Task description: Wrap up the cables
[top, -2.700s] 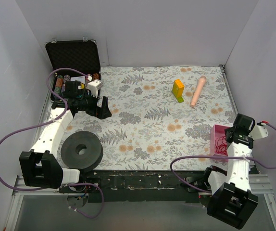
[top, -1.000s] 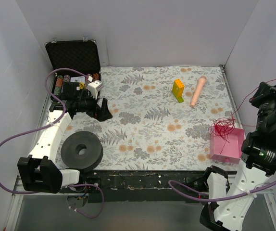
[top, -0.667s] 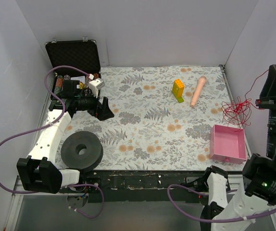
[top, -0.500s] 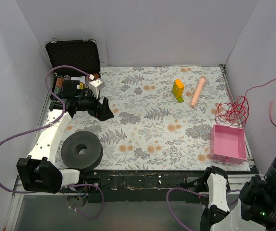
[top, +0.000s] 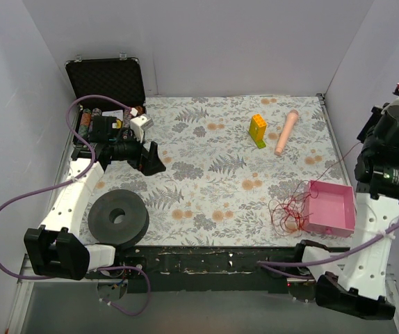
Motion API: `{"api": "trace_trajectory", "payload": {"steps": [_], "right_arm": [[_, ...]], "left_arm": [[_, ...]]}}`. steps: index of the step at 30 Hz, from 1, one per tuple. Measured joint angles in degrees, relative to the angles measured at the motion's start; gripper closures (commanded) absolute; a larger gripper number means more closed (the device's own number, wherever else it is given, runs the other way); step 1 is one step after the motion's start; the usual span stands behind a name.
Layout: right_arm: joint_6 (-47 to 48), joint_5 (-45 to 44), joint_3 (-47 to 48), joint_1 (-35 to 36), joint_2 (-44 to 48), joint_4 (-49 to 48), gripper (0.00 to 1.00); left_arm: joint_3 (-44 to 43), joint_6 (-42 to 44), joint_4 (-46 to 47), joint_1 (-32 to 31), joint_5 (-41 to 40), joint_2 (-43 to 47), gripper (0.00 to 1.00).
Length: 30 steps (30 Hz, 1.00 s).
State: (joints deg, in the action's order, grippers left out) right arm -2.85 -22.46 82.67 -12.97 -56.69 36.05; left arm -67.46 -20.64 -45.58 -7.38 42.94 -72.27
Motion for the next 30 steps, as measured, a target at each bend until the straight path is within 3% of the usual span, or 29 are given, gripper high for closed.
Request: {"api": "trace_trajectory", "payload": {"steps": [3, 6, 9, 14, 17, 24, 30], "right_arm": [[0.8, 6.3, 5.3, 0.1, 3.1, 1.3, 0.99], [0.7, 21.6, 10.6, 0.2, 7.3, -4.2, 0.99], [-2.1, 39.5, 8.5, 0.3, 14.0, -13.5, 0.99], [-7.1, 53.6, 6.1, 0.3, 15.7, -20.7, 0.99], [-11.8, 61.2, -0.1, 0.3, 14.1, -25.5, 0.99], [-18.0, 67.1, -8.3, 0.3, 10.1, -26.9, 0.99], [-19.9, 69.9, -8.3, 0.3, 11.3, -28.4, 0.99]], "left_arm": [[0.0, -0.5, 0.3, -0.3, 0.0, 0.0, 0.02], [-0.1, -1.4, 0.6, -1.0, 0.0, -0.2, 0.02], [-0.7, -2.1, 0.5, -2.4, -0.1, -0.5, 0.02], [-8.5, -3.8, -0.3, -8.1, -0.8, -2.0, 0.02], [-18.2, -5.4, 0.6, -16.4, -2.0, -4.1, 0.02], [-39.8, -8.6, 6.6, -40.0, -3.1, -15.1, 0.02], [-46.2, -9.8, 11.4, -49.1, -6.7, -28.5, 0.08]]}}
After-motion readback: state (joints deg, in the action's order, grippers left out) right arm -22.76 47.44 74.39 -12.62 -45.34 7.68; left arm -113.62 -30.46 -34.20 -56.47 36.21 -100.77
